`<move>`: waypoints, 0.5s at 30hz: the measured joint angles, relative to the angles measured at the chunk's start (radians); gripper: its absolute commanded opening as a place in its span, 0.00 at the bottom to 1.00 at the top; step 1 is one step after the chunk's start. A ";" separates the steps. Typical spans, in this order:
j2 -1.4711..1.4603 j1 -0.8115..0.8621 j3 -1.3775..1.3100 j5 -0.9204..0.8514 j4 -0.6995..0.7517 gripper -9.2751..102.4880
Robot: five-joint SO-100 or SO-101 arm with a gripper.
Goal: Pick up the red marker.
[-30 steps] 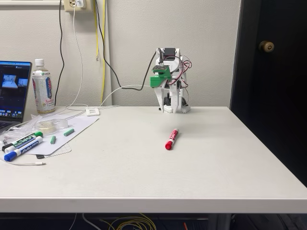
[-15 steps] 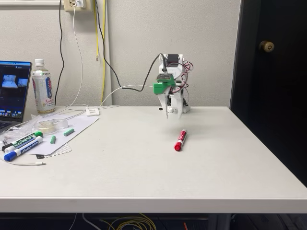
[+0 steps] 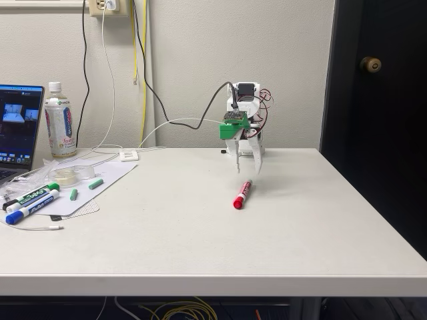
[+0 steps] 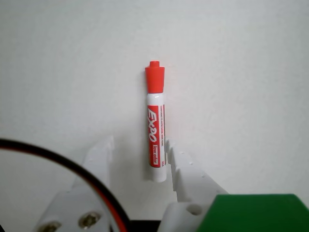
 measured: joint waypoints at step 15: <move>-0.035 0.034 0.000 -0.071 -0.046 0.38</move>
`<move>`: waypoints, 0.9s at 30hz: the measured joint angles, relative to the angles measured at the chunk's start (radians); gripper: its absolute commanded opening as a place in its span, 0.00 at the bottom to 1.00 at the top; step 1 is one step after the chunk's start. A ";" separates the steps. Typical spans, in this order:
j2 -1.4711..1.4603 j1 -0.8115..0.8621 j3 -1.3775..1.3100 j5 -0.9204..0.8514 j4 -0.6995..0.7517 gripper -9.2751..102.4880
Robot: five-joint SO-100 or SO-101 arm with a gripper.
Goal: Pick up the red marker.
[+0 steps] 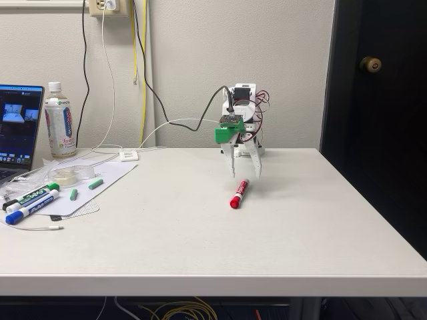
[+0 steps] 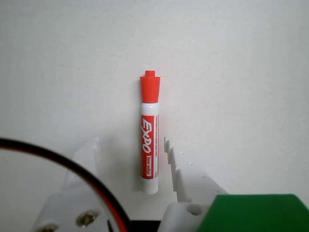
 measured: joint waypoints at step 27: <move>-0.124 -0.032 0.000 -0.018 -0.018 0.37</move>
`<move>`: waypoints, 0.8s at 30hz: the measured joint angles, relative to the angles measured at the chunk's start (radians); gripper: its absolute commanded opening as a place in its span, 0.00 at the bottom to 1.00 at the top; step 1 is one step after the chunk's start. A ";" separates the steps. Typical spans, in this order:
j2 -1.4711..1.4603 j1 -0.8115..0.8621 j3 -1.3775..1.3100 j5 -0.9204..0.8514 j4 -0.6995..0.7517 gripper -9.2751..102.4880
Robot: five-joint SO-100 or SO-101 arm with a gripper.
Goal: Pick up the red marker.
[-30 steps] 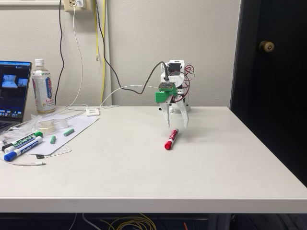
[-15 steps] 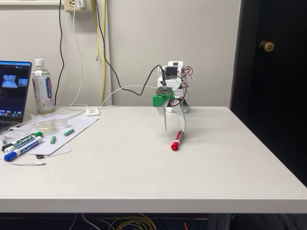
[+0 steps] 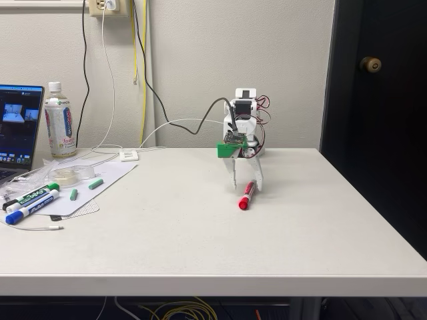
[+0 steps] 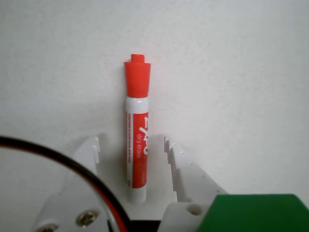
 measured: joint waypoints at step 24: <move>-0.055 -0.017 0.000 0.018 -0.055 0.24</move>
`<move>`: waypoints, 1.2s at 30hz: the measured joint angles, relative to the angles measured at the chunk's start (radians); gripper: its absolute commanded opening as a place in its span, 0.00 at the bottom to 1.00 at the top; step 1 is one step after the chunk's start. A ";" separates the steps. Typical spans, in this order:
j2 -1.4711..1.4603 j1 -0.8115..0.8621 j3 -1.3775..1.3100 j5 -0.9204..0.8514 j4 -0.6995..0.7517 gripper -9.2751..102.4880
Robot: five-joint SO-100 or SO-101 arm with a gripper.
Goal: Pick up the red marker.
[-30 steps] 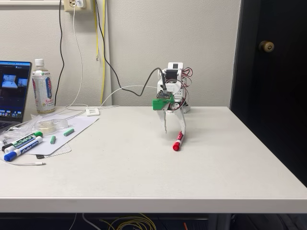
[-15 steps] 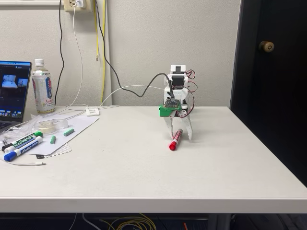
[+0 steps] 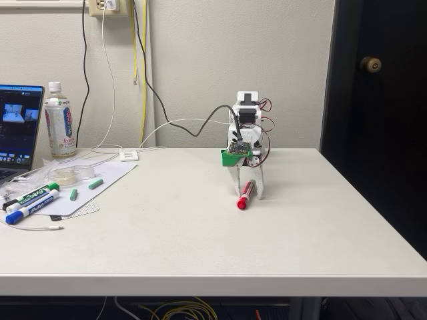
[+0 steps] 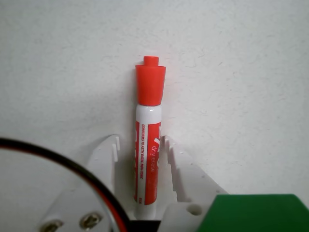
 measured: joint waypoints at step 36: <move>0.000 0.003 -0.011 0.020 0.018 0.27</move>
